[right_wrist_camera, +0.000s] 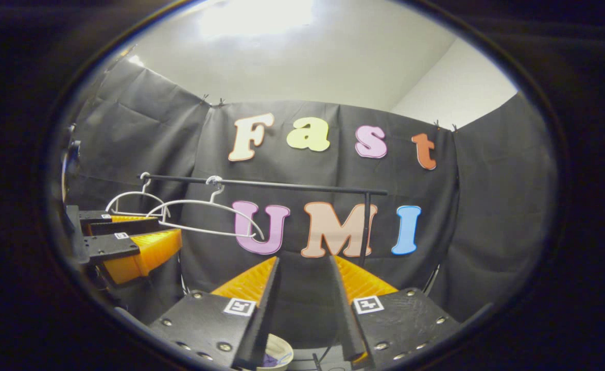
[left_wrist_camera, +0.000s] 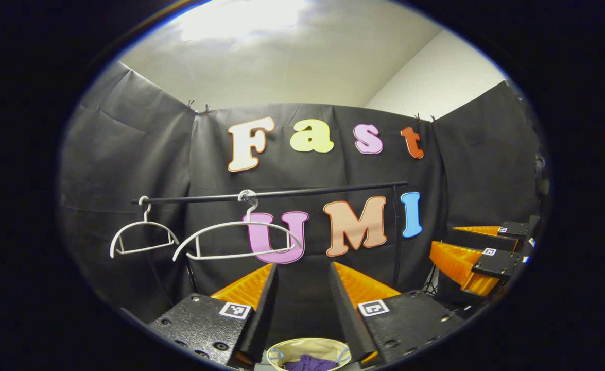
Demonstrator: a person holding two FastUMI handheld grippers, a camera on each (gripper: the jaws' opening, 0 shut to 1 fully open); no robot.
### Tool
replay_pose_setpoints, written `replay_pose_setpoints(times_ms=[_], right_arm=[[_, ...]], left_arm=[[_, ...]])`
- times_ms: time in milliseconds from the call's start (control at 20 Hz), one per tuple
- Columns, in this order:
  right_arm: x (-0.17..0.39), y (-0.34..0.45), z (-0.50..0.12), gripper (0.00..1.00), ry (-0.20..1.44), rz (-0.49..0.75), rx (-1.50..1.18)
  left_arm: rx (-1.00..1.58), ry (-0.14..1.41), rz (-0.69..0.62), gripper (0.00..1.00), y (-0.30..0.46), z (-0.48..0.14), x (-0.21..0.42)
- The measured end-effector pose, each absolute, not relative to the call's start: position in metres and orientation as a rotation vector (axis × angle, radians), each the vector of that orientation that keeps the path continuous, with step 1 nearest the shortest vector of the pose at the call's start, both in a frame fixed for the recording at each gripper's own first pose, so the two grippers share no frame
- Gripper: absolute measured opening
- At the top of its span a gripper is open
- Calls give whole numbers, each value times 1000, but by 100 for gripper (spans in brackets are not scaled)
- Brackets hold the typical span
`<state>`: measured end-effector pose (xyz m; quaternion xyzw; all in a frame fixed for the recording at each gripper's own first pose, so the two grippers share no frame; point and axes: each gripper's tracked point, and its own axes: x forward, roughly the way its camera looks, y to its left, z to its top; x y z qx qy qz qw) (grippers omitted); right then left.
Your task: Grasp the clothes on the hanger with both hands and then place them into the laundry hamper below.
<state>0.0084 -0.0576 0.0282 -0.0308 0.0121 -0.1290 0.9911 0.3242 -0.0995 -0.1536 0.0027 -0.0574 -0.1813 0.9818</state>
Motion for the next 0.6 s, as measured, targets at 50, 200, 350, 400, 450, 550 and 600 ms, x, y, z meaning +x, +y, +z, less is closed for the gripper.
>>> replay_pose_setpoints(times_ms=[50, 200, 350, 400, 450, 550, 600], right_arm=[[8, -61, 30, 55, 20, -259, -61], [5, -66, 34, 79, 11, -257, -56], [2, -73, 36, 96, 6, -265, -60], [2, -74, 37, 96, 4, -267, -58], [1, -75, 38, 96, 2, -269, -57], [-1, -79, 37, 98, 2, -273, -59], [-2, -81, 36, 98, 2, -273, -59]], left_arm=[[2, -119, -371, 69, -107, -144, 312], [-15, -129, -376, 88, -112, -139, 302], [-11, -132, -361, 99, -108, -139, 305], [-13, -133, -361, 99, -109, -139, 305], [-16, -133, -358, 99, -110, -139, 304], [-16, -131, -354, 99, -110, -138, 302], [-15, -129, -352, 99, -111, -139, 302]])
